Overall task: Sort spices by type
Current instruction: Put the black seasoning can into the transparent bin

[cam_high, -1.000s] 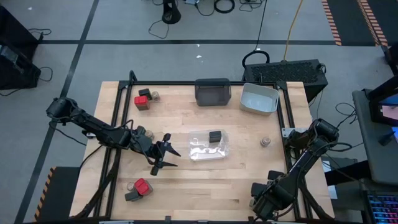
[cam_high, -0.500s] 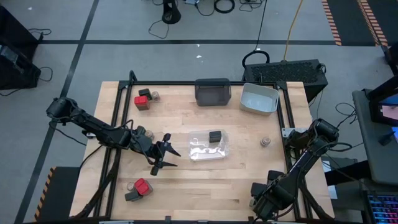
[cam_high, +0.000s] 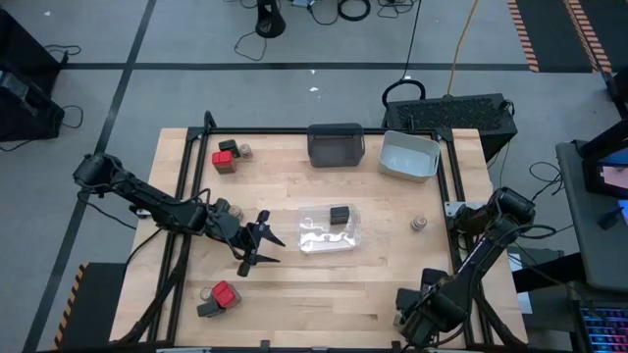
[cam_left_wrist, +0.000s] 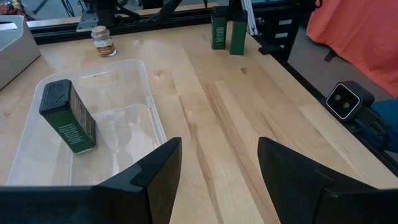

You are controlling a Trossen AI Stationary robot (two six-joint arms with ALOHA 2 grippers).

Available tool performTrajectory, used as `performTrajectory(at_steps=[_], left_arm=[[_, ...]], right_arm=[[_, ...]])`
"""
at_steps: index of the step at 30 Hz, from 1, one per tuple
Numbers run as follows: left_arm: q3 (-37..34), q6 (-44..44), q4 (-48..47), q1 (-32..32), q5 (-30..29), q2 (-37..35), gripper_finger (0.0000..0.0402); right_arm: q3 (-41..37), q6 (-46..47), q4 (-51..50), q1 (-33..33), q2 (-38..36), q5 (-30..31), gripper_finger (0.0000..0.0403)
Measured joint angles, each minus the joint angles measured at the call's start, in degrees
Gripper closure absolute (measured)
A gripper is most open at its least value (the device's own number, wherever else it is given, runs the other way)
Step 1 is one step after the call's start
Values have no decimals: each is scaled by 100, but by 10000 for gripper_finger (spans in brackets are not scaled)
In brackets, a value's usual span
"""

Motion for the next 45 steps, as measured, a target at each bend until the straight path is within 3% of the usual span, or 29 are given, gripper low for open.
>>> performTrajectory(at_steps=[22, 27, 34, 45], left_arm=[[1, -13, 11, 0, 0, 0, 185], [1, -11, 15, 0, 0, 0, 185], [1, -9, 12, 0, 0, 0, 185], [1, -4, 17, 0, 0, 0, 185]], right_arm=[[-9, -426, -75, 82, 426, 313, 147], [-9, -449, -146, 81, 424, 305, 188], [-7, -561, -360, 18, 420, 281, 305], [353, -942, -1419, -575, -121, 359, 310]])
